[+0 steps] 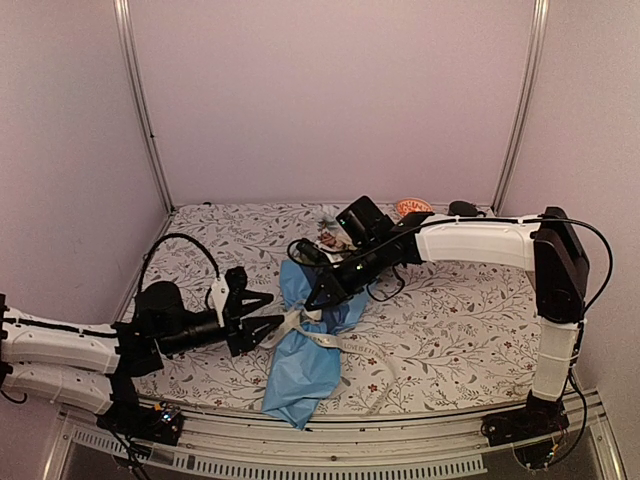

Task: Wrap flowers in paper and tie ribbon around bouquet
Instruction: Cross the half-tied ribbon over the folded bouquet.

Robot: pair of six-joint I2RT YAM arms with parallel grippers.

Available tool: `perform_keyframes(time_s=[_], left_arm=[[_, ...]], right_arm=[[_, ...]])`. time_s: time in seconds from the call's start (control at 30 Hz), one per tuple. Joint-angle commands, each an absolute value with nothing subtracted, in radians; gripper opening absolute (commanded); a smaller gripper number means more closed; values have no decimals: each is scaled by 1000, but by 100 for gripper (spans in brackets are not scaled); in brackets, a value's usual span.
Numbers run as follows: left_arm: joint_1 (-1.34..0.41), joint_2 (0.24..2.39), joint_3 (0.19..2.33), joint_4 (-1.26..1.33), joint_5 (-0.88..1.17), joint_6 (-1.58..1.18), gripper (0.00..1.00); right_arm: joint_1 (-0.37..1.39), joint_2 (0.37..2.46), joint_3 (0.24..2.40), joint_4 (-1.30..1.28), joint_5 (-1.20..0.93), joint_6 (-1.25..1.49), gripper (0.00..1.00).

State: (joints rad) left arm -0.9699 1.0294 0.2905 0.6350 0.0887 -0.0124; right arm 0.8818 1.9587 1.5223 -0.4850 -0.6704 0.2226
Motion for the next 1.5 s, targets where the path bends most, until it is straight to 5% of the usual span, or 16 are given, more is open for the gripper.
perform_keyframes(time_s=[0.0,0.37,0.53,0.77,1.13,1.3,1.47], left_arm=[[-1020,1138,409,319,206,267,48],[-1044,1413,560,283,90,372,48],[-1044,1478,592,315,64,366,32],[-1044,1516,616,320,6,355,28],[-1041,1374,486,495,115,421,40],[-1038,1479,599,322,36,411,45],[-1038,1550,643,312,36,404,38]], right_arm=[[875,1931,1513,-454,-699,232,0],[871,1926,1508,-456,-699,230,0],[870,1928,1510,-454,-701,227,0],[868,1925,1510,-454,-704,223,0],[864,1929,1504,-453,-708,223,0],[864,1931,1505,-452,-706,224,0],[863,1930,1502,-451,-707,227,0]])
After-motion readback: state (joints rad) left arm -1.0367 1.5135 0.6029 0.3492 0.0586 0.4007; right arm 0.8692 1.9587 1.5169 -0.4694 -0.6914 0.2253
